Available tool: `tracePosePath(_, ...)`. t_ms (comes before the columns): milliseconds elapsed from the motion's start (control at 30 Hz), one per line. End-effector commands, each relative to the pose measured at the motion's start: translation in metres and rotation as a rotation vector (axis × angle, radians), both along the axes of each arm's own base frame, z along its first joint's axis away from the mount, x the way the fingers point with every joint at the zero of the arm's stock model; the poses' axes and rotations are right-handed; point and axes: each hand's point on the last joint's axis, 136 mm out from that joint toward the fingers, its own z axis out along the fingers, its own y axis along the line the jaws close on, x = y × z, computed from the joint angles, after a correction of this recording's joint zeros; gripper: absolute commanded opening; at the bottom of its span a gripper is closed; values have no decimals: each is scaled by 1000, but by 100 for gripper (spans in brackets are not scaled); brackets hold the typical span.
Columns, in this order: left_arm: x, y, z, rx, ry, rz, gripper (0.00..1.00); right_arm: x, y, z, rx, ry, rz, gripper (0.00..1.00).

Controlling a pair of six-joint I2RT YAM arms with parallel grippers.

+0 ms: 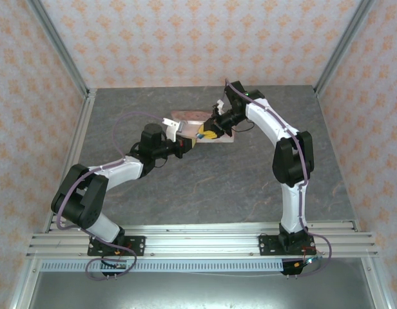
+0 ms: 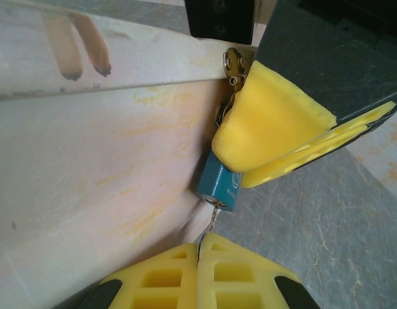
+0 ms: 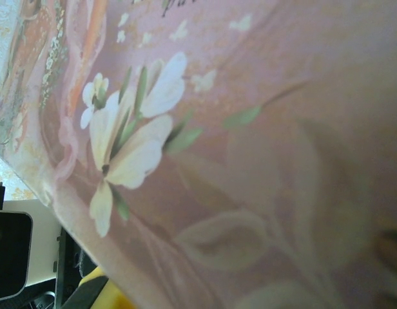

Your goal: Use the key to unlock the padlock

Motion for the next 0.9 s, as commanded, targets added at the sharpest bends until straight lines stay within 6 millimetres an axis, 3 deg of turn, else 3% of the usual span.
tracePosePath(0,13,6,39,2,-171,80,0,-28,19,14,119,134,69,0)
tracePosePath(133,14,10,40,17,-188,98,0,-30,18,12,110,142,76,0)
tracePosePath(500,18,-16,60,-89,-185,1,0,-29,23,10,101,128,75,0)
tracePosePath(733,20,-17,75,-188,-180,27,0,-32,22,4,94,130,77,0)
tracePosePath(867,22,-11,75,-153,-190,62,0,-36,21,5,98,132,90,0)
